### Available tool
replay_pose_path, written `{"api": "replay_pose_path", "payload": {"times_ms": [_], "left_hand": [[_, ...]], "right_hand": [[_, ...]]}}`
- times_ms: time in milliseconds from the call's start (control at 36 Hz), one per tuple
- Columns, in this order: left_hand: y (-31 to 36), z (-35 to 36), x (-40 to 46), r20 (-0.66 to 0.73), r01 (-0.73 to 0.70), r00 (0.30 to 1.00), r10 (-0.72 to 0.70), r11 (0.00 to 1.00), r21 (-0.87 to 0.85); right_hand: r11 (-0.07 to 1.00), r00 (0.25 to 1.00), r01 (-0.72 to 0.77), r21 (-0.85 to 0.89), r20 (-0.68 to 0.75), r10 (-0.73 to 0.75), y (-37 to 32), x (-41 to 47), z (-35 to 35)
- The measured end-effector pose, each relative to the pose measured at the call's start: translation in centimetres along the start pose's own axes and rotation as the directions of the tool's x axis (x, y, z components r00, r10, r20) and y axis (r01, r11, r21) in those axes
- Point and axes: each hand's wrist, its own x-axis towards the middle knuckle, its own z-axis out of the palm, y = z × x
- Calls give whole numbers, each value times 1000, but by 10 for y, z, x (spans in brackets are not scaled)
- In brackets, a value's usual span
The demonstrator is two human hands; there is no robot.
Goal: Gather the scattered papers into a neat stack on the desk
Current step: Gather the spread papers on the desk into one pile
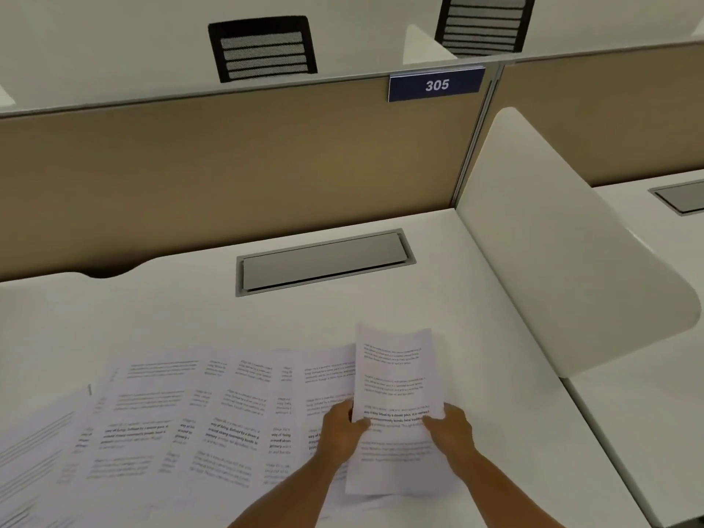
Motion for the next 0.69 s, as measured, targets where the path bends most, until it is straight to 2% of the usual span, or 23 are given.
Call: {"api": "replay_pose_path", "payload": {"times_ms": [222,361,611,694], "left_hand": [[-18,-28,-20,-46,-11,999,8,999,-48],[-38,-43,-36,-183,35,982,-48,997,-74],[-50,-52,-40,-320,198,937,-140,968,156],[-49,-48,-38,-325,244,931,-168,947,207]], "right_hand": [[990,990,129,58,54,-132,-7,-26,21],[988,987,152,9,58,-152,-14,-38,45],[971,987,162,-174,46,-156,-19,-40,72],[935,987,149,-322,-10,-160,-18,-35,76]]}}
